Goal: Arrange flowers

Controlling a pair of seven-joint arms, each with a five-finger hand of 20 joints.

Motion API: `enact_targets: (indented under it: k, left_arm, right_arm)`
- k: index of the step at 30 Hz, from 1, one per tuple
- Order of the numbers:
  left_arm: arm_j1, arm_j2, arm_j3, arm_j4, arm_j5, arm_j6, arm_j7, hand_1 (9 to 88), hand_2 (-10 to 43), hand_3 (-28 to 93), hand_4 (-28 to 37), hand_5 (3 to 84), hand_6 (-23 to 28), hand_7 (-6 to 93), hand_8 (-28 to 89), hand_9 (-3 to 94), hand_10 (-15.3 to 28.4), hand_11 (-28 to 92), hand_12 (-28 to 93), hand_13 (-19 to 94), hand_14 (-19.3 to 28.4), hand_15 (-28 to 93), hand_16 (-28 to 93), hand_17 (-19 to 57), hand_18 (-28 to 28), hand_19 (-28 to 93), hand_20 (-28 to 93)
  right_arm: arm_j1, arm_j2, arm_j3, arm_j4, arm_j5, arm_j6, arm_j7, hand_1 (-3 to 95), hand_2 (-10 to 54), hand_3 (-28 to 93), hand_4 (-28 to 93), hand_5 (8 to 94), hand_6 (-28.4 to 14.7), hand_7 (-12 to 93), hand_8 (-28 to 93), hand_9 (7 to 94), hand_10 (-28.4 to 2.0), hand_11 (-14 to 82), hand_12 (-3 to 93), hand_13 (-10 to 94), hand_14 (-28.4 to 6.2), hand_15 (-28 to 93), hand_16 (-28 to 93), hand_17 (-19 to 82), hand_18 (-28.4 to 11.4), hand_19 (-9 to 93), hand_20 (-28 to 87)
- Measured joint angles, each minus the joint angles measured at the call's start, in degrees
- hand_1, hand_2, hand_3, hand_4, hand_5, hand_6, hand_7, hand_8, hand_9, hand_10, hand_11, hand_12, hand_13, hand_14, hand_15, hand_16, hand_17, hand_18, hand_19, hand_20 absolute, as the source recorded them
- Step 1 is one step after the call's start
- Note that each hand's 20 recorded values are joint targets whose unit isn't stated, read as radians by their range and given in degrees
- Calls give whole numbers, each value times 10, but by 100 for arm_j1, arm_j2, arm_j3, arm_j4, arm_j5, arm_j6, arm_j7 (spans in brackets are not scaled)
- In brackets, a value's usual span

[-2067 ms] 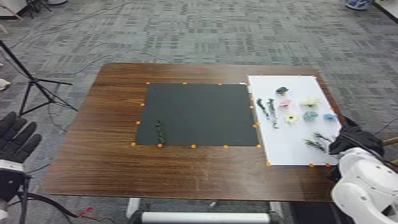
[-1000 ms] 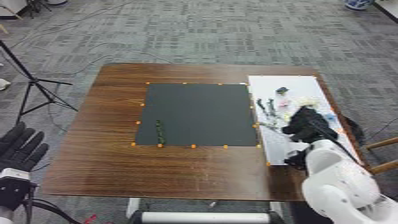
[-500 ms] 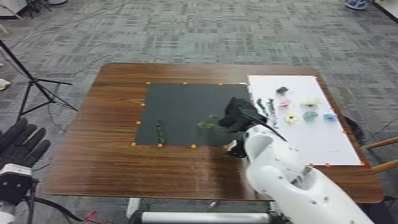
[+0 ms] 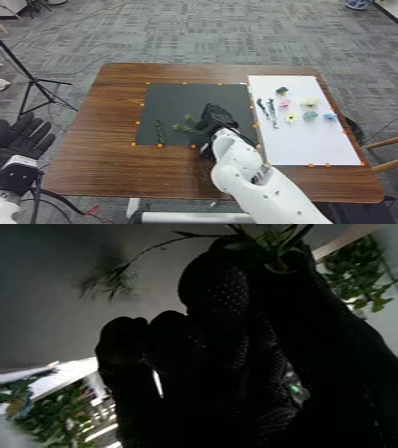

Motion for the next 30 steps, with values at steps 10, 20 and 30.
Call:
enact_targets:
  k: [10, 20, 30]
  left_arm:
    - [17, -10, -9, -3, 12, 7, -11, 268, 171, 716, -282, 387, 89, 96, -74, 323, 137, 168, 116, 245, 134, 291, -24, -14, 118, 237, 122]
    - [141, -80, -49, -24, -2, 19, 45, 267, 170, 715, -282, 381, 89, 98, -73, 320, 137, 166, 120, 244, 134, 288, -22, -14, 118, 236, 122]
    - [323, -200, -155, -91, -3, 20, 93, 267, 171, 715, -282, 385, 90, 98, -73, 321, 137, 169, 122, 244, 134, 289, -22, -14, 118, 235, 123]
  right_arm:
    - [-65, -126, -32, -87, -40, 24, 15, 440, -95, 656, -243, 767, -38, 222, 77, 855, -136, 423, 301, 700, -157, 736, 418, 373, -284, 899, 471]
    - [-230, 26, 210, -653, 5, -468, -156, 315, 175, 728, -177, 763, -67, 167, -84, 826, -186, 216, 209, 660, -180, 694, 386, 334, -284, 863, 482]
    - [-653, 522, 706, -1306, 876, -1266, -276, 386, 201, 738, -178, 571, -82, 544, 184, 783, -204, 147, 151, 673, -167, 674, 374, 337, -284, 864, 487]
